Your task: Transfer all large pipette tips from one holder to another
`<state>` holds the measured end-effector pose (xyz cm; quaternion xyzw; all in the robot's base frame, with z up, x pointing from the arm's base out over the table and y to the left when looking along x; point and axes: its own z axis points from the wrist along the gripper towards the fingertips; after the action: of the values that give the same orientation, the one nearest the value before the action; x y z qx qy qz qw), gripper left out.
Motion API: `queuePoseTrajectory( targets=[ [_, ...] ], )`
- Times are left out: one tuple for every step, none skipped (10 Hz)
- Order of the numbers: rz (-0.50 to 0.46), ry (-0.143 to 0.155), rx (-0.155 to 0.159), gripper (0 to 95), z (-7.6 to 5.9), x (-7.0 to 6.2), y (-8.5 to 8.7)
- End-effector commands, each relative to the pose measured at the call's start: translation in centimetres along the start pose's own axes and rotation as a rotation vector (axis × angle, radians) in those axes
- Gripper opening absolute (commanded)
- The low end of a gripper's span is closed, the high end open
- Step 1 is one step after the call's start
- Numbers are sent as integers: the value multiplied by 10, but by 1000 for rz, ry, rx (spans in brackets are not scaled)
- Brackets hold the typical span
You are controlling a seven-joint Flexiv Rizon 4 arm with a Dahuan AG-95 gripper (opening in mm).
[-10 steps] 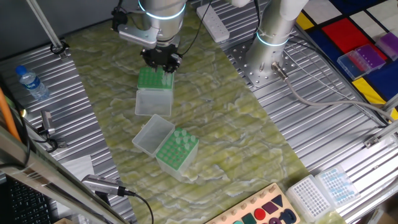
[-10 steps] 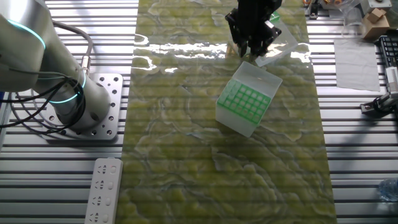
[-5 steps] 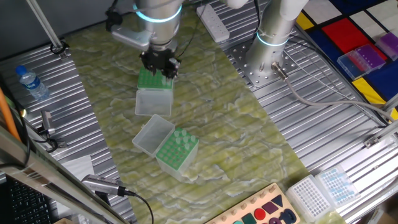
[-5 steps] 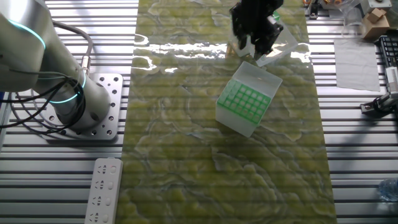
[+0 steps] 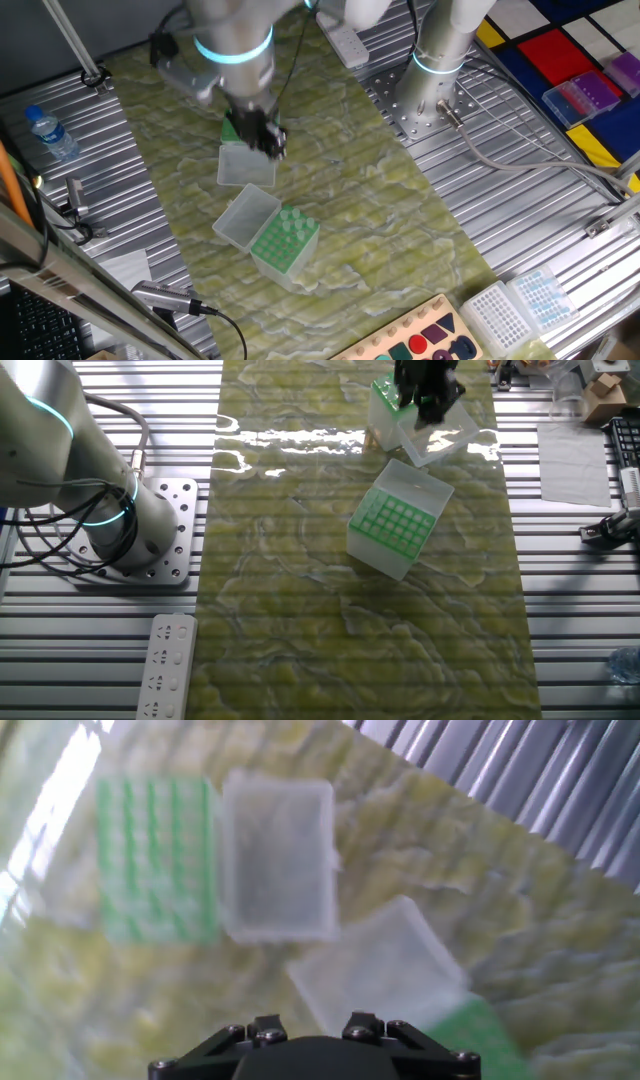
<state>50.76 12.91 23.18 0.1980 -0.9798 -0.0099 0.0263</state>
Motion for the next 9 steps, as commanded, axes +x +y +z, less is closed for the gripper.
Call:
queuePoseTrajectory(
  targets=[
    [111,-11,-36,380,17,-33,62],
    [118,-16,-35,380,21,-36,71],
    [118,-19,-33,380,25,-40,76],
    [117,-22,-33,380,29,-45,78],
    [126,-21,-34,380,33,-51,78],
    [134,-24,-33,380,38,-54,78],
    [137,-35,-31,380,43,-55,77],
    [137,-40,-29,380,46,-57,77],
    [135,-40,-26,380,49,-58,77]
  ],
)
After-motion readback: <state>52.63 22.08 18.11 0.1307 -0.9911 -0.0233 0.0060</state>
